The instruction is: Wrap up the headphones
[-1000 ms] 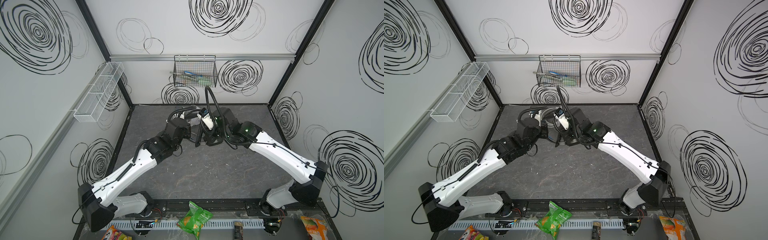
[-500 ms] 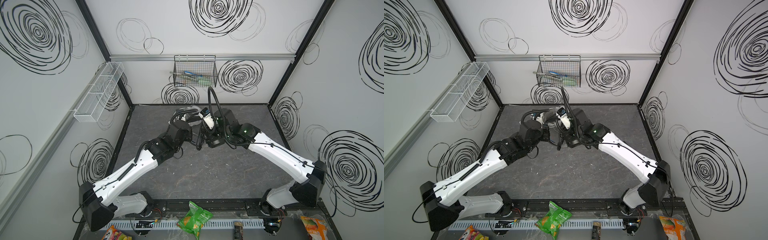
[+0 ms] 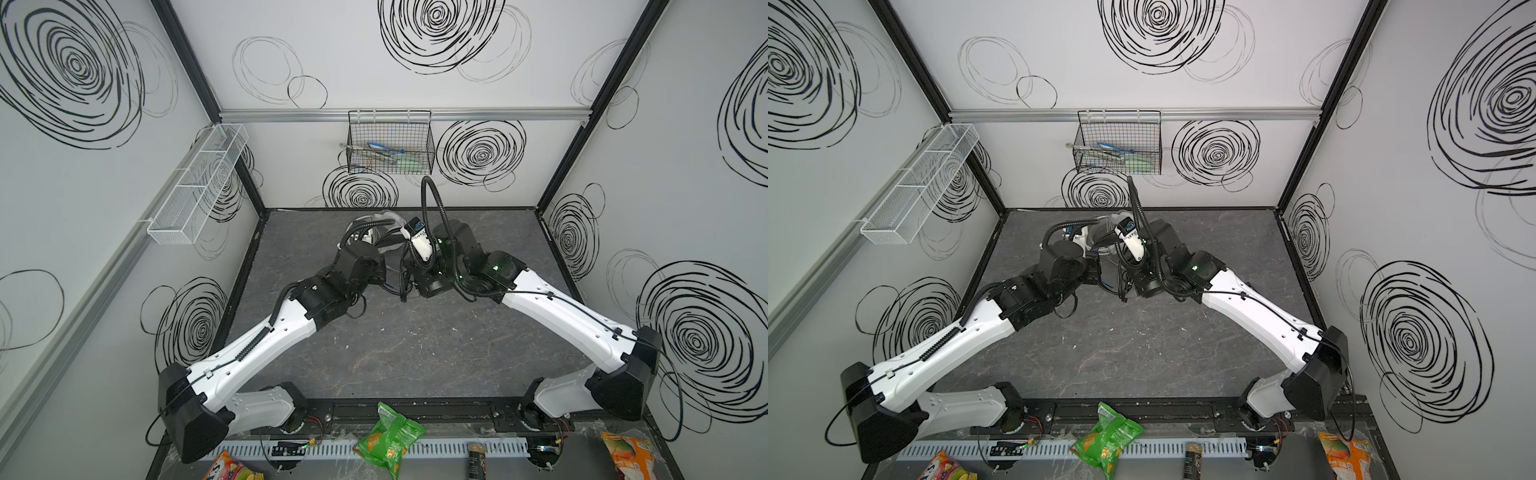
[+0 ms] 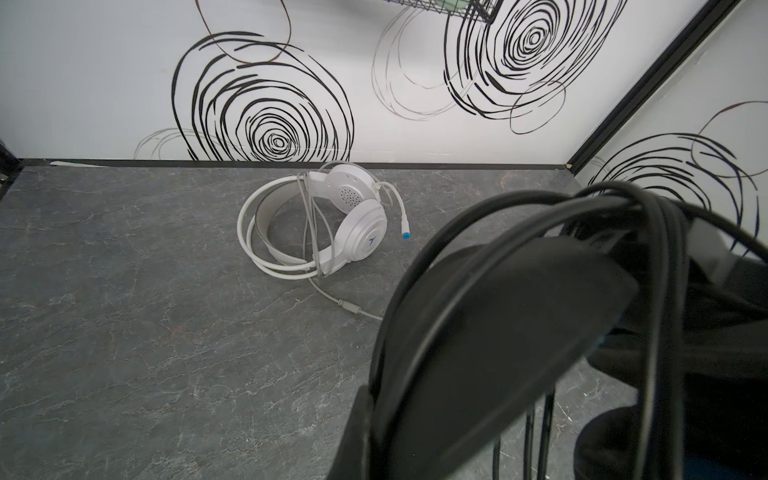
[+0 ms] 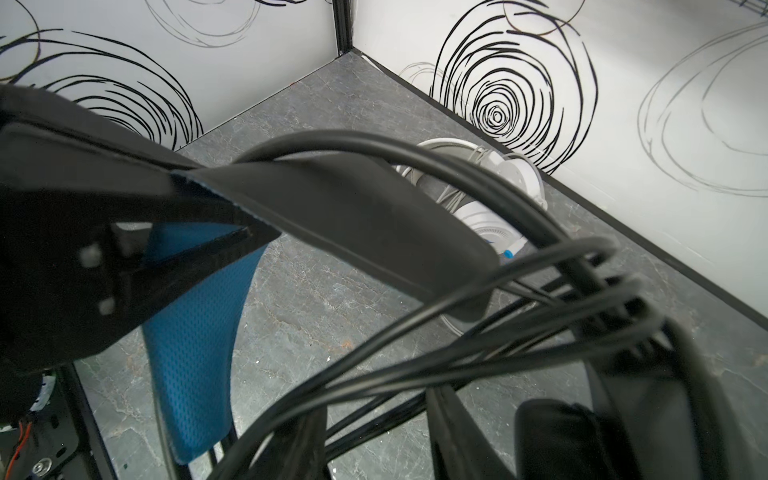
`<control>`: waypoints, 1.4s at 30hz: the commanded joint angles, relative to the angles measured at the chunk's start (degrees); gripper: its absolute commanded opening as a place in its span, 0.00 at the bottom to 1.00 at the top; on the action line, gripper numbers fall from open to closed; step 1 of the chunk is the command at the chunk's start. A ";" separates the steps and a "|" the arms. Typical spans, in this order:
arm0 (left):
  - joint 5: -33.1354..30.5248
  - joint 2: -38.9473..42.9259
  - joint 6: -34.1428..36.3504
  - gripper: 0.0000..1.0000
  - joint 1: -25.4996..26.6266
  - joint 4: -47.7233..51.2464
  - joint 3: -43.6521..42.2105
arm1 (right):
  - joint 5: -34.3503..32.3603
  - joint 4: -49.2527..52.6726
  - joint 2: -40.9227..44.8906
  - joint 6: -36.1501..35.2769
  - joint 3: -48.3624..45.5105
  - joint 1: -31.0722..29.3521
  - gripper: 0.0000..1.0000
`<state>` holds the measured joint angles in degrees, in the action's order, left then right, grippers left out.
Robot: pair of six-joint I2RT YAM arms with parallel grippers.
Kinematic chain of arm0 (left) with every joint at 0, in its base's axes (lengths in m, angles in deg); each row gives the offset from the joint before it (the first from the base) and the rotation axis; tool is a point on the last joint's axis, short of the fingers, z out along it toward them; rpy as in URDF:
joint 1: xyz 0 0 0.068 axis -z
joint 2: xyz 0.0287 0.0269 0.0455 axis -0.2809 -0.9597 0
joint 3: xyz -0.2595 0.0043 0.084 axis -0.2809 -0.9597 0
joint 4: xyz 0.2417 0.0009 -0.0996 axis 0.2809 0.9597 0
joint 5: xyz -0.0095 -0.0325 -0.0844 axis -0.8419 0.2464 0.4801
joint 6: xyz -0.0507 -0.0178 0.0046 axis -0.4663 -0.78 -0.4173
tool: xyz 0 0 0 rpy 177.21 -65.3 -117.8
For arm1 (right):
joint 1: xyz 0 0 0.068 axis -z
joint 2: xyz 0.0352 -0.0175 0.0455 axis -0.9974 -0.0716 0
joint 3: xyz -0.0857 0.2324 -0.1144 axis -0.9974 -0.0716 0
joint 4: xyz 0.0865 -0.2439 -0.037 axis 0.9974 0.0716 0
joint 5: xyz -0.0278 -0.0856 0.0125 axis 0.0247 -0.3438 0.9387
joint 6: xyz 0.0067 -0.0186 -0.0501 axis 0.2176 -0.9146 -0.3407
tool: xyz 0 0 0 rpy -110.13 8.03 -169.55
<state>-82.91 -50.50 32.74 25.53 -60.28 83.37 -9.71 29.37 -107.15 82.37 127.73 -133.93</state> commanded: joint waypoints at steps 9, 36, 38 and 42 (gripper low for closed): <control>8.04 1.04 -3.40 0.00 -0.32 -5.84 -1.11 | -0.16 -1.32 5.39 4.24 -2.30 -0.13 0.56; 12.47 0.35 -7.02 0.00 -5.91 -7.64 -5.92 | 10.11 -3.21 17.18 7.67 -13.86 -1.42 0.65; 12.80 1.16 -7.31 0.00 -6.38 -8.28 -5.77 | 12.43 -6.31 21.72 7.09 -16.80 -2.34 0.68; 13.48 2.32 -6.85 0.00 -7.04 -6.96 -3.01 | 10.70 -9.57 31.74 6.00 -22.42 -2.72 0.77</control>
<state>-71.83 -50.96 28.41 18.84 -60.83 76.99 0.49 24.47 -80.73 89.15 107.12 -136.29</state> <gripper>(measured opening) 0.084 0.765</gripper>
